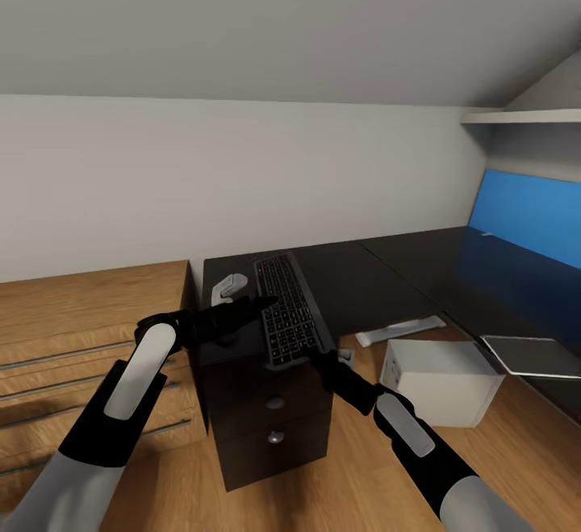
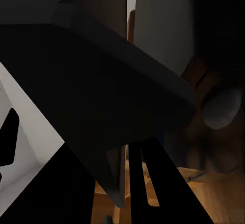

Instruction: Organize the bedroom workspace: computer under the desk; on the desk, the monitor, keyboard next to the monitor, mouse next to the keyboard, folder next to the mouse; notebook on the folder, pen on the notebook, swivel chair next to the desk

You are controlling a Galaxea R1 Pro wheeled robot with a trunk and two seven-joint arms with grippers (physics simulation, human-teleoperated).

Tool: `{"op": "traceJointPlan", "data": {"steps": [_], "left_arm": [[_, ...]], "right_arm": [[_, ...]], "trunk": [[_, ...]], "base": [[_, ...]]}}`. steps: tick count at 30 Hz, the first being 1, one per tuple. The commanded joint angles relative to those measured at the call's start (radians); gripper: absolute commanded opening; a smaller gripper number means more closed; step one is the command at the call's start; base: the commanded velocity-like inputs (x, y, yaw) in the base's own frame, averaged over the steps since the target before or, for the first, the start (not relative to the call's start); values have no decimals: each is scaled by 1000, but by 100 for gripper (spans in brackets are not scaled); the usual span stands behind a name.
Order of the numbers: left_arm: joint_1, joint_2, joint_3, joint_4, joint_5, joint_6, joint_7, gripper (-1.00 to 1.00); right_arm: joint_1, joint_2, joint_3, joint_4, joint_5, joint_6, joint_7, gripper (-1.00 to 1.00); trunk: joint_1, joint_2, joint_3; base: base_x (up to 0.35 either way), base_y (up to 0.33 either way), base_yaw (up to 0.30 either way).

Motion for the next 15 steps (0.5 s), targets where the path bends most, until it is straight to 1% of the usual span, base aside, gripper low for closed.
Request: {"op": "traceJointPlan", "data": {"steps": [1,5,15], "left_arm": [[-1,0,-1,-1,11,1,10,100],[-1,1,-1,-1,10,1,9,100],[-2,1,1,-11,11,3,7,100]], "right_arm": [[-1,-1,3,1,-9,1,2,-100],[-1,1,3,7,-10,-1,1,-100],[-1,3,-12,49,-9,0,-5,-100]], "trunk": [[0,-1,-1],[0,-1,-1],[0,-1,-1]], "base": [[-39,-143,0],[-21,-78,0],[-3,-11,0]]}}
